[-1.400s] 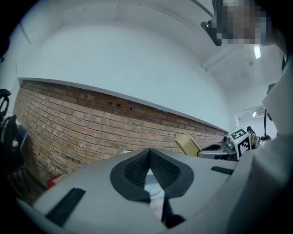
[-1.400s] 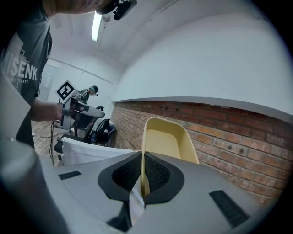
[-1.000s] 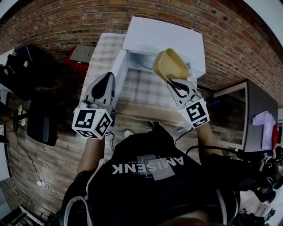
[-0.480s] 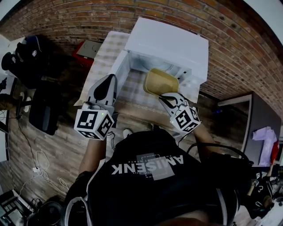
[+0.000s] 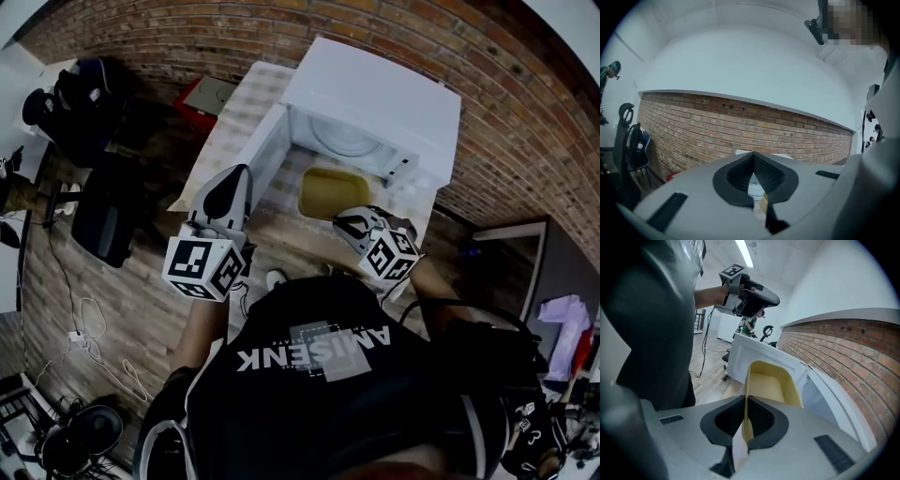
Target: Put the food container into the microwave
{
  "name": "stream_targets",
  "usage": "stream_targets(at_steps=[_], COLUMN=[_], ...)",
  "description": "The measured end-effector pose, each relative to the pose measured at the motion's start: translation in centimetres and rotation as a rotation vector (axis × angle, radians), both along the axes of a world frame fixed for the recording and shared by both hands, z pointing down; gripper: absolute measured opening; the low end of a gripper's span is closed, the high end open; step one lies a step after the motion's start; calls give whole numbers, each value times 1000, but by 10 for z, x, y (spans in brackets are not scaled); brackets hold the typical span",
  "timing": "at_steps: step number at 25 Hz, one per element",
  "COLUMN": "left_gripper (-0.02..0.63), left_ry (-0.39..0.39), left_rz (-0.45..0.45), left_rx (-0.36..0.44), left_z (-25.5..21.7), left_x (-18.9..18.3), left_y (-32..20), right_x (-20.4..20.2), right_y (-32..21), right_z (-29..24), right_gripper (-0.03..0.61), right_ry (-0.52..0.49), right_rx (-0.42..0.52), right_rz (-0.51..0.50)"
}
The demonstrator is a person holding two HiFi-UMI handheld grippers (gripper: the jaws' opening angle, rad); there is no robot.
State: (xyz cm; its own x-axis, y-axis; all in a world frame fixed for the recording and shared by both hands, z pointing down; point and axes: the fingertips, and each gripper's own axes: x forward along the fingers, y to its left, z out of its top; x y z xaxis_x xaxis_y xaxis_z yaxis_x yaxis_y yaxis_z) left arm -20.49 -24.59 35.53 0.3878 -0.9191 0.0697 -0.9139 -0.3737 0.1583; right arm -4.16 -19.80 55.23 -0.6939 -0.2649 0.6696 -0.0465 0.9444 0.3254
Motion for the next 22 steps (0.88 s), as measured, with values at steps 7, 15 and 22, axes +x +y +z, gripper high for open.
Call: stream_targets(at_steps=[7, 15, 22], left_gripper=[12, 12, 12], left_ry=[15, 0, -16], left_rz=[-45, -93, -129], left_rx=[6, -4, -9], left_z=[-4, 2, 2], left_x=[-5, -7, -7], left_y=[3, 3, 5], right_x=[-11, -8, 2], right_y=[-7, -46, -91], right_z=[21, 37, 47], right_gripper=[49, 49, 50], right_ry=[41, 93, 113], right_rx=[-27, 14, 20], right_rz=[-62, -72, 4])
